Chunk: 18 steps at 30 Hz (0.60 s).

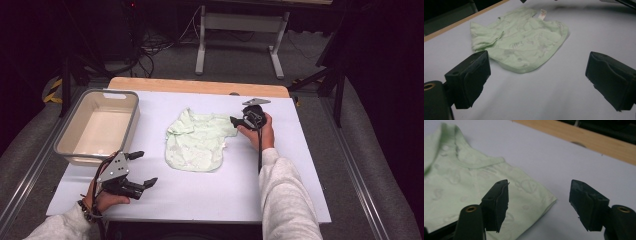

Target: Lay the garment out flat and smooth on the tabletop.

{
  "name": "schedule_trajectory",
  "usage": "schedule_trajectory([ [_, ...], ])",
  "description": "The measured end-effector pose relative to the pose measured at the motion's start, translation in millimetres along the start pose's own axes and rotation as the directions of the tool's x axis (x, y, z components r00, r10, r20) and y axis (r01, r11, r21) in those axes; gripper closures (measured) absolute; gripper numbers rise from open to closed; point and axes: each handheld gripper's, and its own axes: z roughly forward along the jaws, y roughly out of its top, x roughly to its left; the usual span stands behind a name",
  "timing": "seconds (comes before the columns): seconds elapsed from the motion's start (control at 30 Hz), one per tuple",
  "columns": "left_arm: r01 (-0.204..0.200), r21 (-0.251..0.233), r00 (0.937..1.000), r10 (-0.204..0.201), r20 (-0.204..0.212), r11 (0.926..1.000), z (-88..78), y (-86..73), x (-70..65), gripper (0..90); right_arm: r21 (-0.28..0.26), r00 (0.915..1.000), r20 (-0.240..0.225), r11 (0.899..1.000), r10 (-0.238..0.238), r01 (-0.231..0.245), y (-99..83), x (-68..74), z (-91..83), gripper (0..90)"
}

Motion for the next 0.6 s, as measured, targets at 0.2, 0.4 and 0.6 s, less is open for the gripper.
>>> schedule_trajectory([
  [0.2,-0.017,-0.016,0.9996,0.017,-0.024,0.9997,-9.5,-4.9,-0.6,9.6,0.037,0.9986,0.022,0.998,0.049,-0.050,-2.8,-5.3,17.2,37.8],
  [0.4,-0.023,-0.016,0.9996,0.022,-0.019,0.9996,-9.8,-6.3,-1.2,9.6,0.060,0.9953,0.034,0.994,0.091,-0.093,-7.6,-10.7,26.3,48.0],
  [0.6,-0.018,-0.011,0.9997,0.018,-0.014,0.9998,-7.9,-7.0,-1.0,9.5,0.076,0.9971,-0.002,0.994,0.077,-0.076,-4.6,-8.8,26.3,77.0],
])
